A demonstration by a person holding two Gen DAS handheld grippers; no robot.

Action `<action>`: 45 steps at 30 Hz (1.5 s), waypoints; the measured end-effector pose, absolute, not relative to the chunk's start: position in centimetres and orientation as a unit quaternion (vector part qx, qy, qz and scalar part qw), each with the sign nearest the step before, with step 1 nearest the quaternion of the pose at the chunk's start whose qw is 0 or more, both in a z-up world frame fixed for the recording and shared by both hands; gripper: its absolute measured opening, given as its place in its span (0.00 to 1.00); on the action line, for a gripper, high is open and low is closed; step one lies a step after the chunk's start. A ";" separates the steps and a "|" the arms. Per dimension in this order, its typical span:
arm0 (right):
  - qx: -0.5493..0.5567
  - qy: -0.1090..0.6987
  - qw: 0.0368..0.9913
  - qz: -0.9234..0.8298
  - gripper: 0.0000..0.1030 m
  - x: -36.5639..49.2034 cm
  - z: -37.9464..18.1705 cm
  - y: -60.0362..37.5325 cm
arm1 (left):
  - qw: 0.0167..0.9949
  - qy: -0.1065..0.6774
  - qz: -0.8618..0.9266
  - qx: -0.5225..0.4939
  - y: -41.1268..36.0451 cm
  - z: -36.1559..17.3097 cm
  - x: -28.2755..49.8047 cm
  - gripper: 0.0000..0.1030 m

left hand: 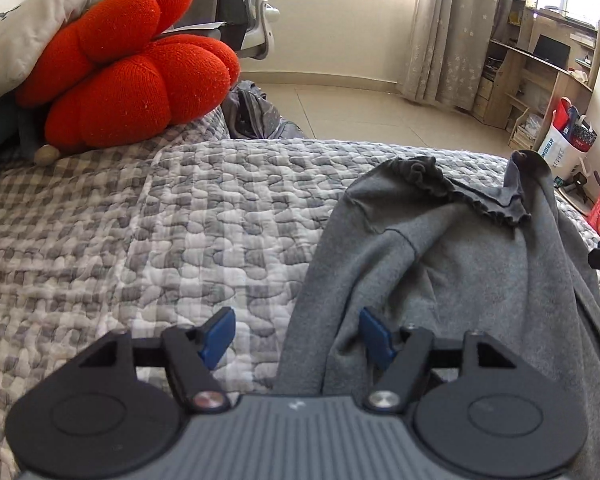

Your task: Fold clothes

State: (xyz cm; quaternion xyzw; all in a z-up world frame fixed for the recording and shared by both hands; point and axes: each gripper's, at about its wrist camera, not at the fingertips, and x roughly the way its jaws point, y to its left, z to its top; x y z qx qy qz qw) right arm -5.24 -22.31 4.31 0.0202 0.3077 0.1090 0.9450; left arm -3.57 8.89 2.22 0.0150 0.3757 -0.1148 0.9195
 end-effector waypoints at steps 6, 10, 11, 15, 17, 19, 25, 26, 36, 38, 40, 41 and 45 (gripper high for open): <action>-0.015 0.335 0.931 0.142 0.61 -7.7 2.3 -20.2 | 0.920 0.376 -0.094 0.048 7.8 0.8 -5.3 0.64; -0.059 0.348 0.928 0.123 0.20 -7.5 1.3 -19.5 | 0.921 0.370 -0.111 0.047 8.0 1.3 -5.7 0.13; -0.048 0.348 0.928 0.123 0.16 -7.5 1.4 -20.0 | 0.921 0.370 -0.112 0.045 8.3 1.5 -5.7 0.11; -0.021 0.329 0.940 0.089 0.09 -7.2 3.0 -22.3 | 0.926 0.359 -0.103 0.053 9.5 3.2 -5.0 0.10; -0.005 0.315 0.947 0.066 0.09 -7.0 4.0 -23.9 | 0.930 0.353 -0.095 0.051 10.2 4.5 -4.2 0.10; 0.013 0.308 0.950 0.053 0.09 -6.6 4.8 -25.4 | 0.934 0.344 -0.085 0.050 10.7 5.8 -3.3 0.10; 0.003 0.280 0.960 -0.013 0.04 -5.1 6.4 -28.6 | 0.940 0.335 -0.031 0.054 12.5 8.1 0.7 0.11; 0.010 0.279 0.960 -0.018 0.04 -4.8 6.6 -29.4 | 0.940 0.336 -0.030 0.056 12.5 8.0 1.3 0.11; -0.054 0.310 0.947 0.069 0.36 -4.3 3.0 -27.6 | 0.949 0.309 0.004 0.063 10.1 8.6 4.9 0.11; -0.059 0.316 0.945 0.064 0.48 -4.3 2.3 -27.3 | 0.950 0.303 0.013 0.069 9.6 8.9 5.2 0.11; -0.041 0.327 0.942 0.071 0.48 -4.1 1.8 -27.5 | 0.952 0.299 0.027 0.064 9.6 9.2 6.0 0.11; -0.026 0.333 0.939 0.077 0.46 -3.9 1.6 -27.7 | 0.952 0.298 0.032 0.060 9.7 9.3 6.5 0.11; 0.009 0.350 0.932 0.091 0.07 -3.7 1.5 -28.4 | 0.951 0.304 0.042 0.048 10.0 8.9 8.0 0.11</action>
